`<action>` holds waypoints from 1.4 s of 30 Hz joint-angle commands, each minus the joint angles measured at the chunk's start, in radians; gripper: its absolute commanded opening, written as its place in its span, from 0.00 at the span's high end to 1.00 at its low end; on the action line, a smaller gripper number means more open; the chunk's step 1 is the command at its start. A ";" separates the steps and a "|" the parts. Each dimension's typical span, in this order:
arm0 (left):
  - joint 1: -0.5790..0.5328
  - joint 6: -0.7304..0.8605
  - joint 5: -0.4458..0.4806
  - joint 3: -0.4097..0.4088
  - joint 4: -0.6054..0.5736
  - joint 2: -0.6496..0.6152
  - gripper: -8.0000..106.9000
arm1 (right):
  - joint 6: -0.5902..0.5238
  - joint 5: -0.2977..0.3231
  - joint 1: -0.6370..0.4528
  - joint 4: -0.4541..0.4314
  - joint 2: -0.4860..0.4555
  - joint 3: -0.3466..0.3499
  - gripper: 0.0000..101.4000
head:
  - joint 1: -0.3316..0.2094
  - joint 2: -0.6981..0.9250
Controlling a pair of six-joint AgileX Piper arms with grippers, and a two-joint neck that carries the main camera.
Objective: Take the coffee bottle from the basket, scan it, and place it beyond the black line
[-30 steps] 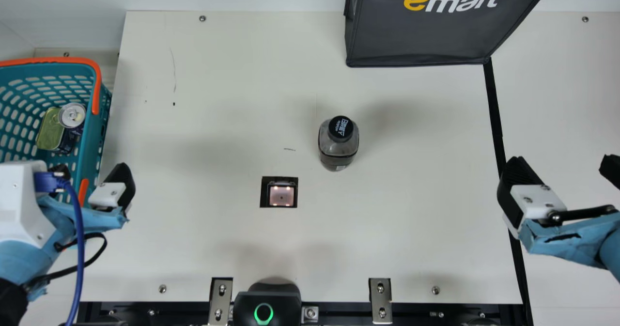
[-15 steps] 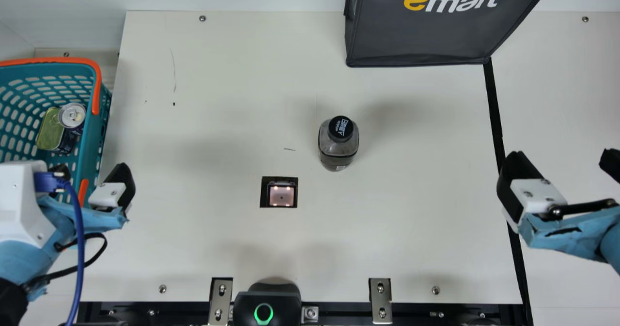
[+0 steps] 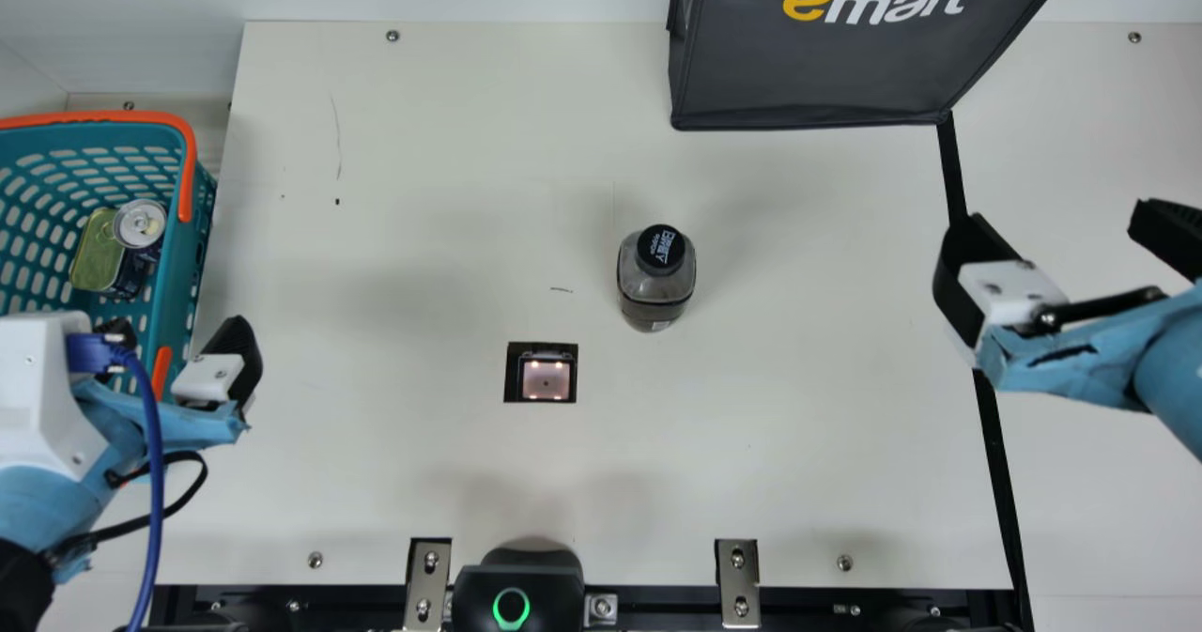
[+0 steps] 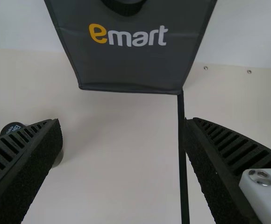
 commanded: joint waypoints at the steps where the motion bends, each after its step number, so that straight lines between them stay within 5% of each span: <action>1: 0.000 0.000 0.000 0.000 0.000 0.000 0.15 | 0.008 -0.004 0.023 -0.011 0.015 -0.003 0.10 | -0.026 0.003; 42: 0.000 0.000 0.000 0.000 0.000 0.000 0.15 | 0.126 -0.011 0.398 -0.095 0.309 -0.133 0.10 | -0.026 0.003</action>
